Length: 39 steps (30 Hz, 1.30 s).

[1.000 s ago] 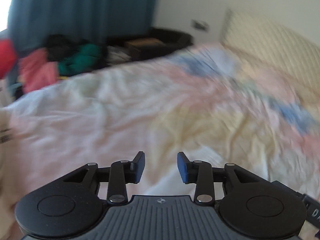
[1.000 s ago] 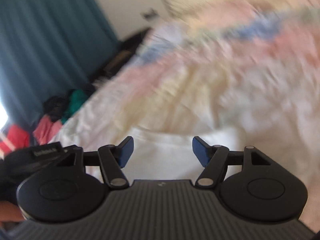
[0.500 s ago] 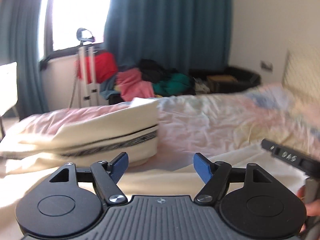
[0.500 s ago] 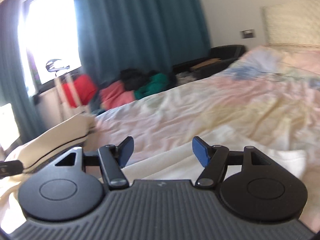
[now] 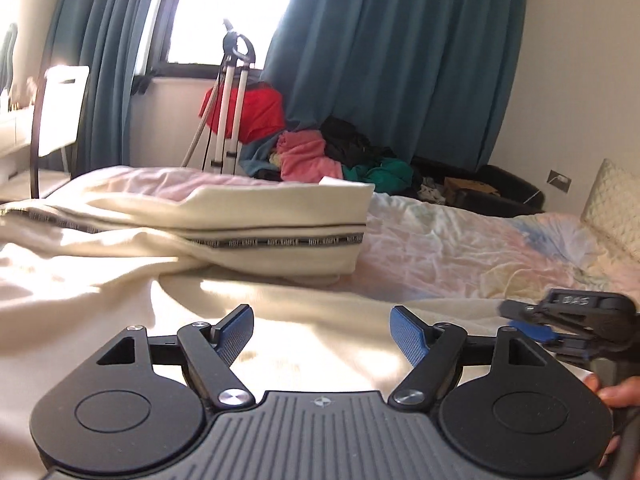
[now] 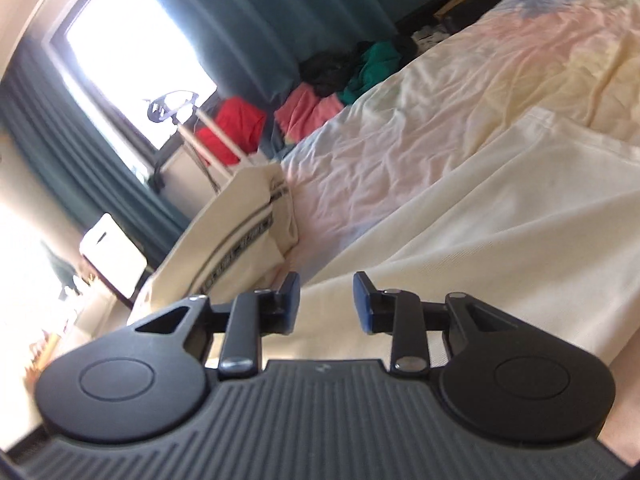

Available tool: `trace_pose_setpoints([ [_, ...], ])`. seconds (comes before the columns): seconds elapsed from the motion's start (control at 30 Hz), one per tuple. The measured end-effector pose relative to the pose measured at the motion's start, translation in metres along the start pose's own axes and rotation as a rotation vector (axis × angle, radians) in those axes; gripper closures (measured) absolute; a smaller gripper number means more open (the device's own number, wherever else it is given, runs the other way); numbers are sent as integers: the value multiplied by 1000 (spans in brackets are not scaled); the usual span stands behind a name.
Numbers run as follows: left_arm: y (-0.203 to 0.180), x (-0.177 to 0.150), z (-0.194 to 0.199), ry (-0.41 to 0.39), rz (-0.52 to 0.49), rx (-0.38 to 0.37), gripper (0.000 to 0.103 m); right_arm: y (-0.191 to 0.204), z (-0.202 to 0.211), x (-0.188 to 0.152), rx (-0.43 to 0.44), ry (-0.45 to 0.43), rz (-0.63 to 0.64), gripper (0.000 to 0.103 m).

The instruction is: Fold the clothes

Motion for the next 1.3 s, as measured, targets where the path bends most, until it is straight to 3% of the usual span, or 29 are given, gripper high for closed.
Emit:
trace_pose_setpoints([
  [0.13,5,1,-1,-25,30,33,23,6,-24,-1,25,49,-35,69],
  [0.33,21,-10,-32,33,98,9,22,-1,-93,8,35,94,-168,63],
  [0.43,27,-20,-55,71,87,49,22,-21,-142,8,29,74,-317,63],
  [0.6,41,-26,-87,145,184,10,22,-37,-212,5,38,43,-448,65],
  [0.77,44,-33,-115,155,167,59,22,-28,-255,13,1,-14,-424,66],
  [0.9,44,-37,-126,161,198,40,22,-29,-271,20,49,-42,-491,64],
  [0.97,43,-37,-125,154,193,33,22,-27,-275,24,102,-33,-503,69],
  [1.03,41,-38,-122,149,185,27,22,-12,-271,32,36,-22,-383,86],
  [1.13,41,-38,-121,147,182,25,22,-2,-255,47,-22,-42,-295,90],
  [1.3,42,-35,-120,145,204,17,22,-5,-205,108,-135,-168,-176,91],
])
Point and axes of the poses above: each gripper's, at about its wrist camera, not at the fingertips, and z roughly against the way its jaws point, y to its left, x to its top, the point moved 1 cm from there along -z, roughly the way its jaws point, and after that the axes turned 11 degrees about x, right-handed, at the moved point
